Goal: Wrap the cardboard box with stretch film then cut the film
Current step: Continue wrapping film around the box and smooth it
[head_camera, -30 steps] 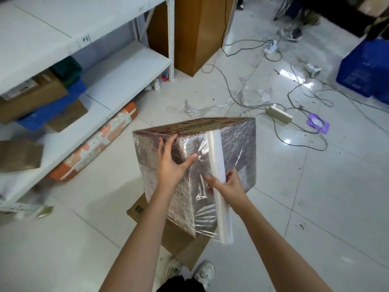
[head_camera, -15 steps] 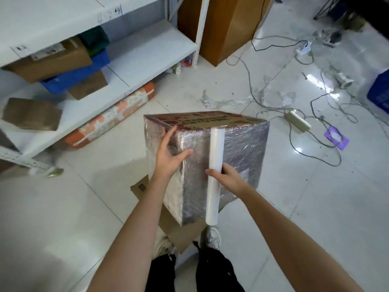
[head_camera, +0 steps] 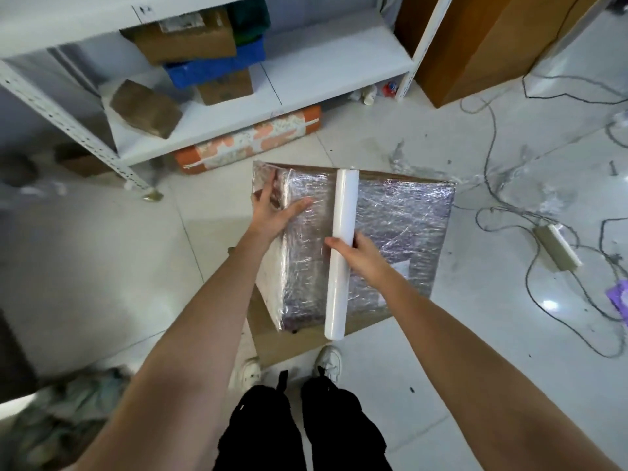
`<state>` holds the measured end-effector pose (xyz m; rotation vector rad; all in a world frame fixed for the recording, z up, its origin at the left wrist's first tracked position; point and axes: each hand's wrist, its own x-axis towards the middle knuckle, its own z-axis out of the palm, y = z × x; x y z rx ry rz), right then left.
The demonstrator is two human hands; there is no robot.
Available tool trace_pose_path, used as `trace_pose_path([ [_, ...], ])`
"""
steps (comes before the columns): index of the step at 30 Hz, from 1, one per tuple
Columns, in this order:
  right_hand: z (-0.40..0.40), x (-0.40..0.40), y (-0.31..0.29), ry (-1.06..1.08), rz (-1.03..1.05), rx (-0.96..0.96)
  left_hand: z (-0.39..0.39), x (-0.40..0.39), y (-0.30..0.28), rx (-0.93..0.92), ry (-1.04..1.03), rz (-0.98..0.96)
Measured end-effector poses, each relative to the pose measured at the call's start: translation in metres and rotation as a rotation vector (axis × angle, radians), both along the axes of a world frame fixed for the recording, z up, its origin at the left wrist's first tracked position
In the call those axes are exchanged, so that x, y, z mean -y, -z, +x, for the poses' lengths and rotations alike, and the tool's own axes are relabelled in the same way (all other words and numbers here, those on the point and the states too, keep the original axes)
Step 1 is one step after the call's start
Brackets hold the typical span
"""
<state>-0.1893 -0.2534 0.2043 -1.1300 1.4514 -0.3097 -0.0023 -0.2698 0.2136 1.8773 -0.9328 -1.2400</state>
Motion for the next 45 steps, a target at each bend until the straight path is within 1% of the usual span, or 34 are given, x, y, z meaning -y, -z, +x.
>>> trace_pose_path([
  [5, 0.008, -0.002, 0.006, 0.0, -0.053, 0.06, 0.008, -0.006, 0.005, -0.035, 0.028, -0.038],
  [11, 0.035, -0.016, 0.024, -0.026, -0.07, 0.021, 0.041, -0.033, 0.029, -0.217, -0.107, -0.027],
  [17, 0.051, -0.029, 0.04, -0.09, -0.053, -0.021, 0.054, -0.054, 0.048, -0.37, -0.187, -0.117],
  [23, 0.076, -0.037, 0.046, -0.176, -0.125, -0.049, 0.074, -0.073, 0.071, -0.527, -0.307, -0.12],
  [27, 0.089, -0.045, 0.058, -0.209, -0.136, -0.042, 0.09, -0.086, 0.091, -0.586, -0.37, -0.116],
  [30, 0.089, -0.045, 0.064, -0.197, -0.124, -0.019, 0.095, -0.086, 0.097, -0.597, -0.359, -0.128],
  [34, 0.085, -0.045, 0.067, -0.225, -0.14, -0.025, 0.092, -0.087, 0.093, -0.561, -0.353, -0.136],
  [35, 0.084, -0.048, 0.068, -0.232, -0.136, -0.03, 0.09, -0.089, 0.09, -0.499, -0.352, -0.128],
  [36, 0.084, -0.05, 0.068, -0.236, -0.135, -0.041, 0.086, -0.092, 0.085, -0.387, -0.349, -0.117],
  [37, 0.083, -0.052, 0.068, -0.237, -0.135, -0.05, 0.08, -0.098, 0.081, -0.202, -0.348, -0.106],
  [38, 0.082, -0.054, 0.069, -0.236, -0.135, -0.058, 0.074, -0.106, 0.077, 0.067, -0.339, -0.126],
  [40, 0.079, -0.058, 0.071, -0.234, -0.13, -0.075, 0.057, -0.122, 0.075, 0.717, -0.233, -0.302],
  [41, 0.078, -0.06, 0.073, -0.222, -0.127, -0.077, 0.047, -0.128, 0.078, 0.932, -0.129, -0.399],
  [42, 0.076, -0.061, 0.074, -0.199, -0.119, -0.069, 0.038, -0.132, 0.084, 1.055, -0.001, -0.442],
  [43, 0.075, -0.063, 0.074, -0.178, -0.111, -0.063, 0.032, -0.135, 0.092, 1.121, 0.119, -0.435],
  [45, 0.073, -0.066, 0.073, -0.181, -0.108, -0.069, 0.027, -0.137, 0.107, 1.177, 0.239, -0.365],
])
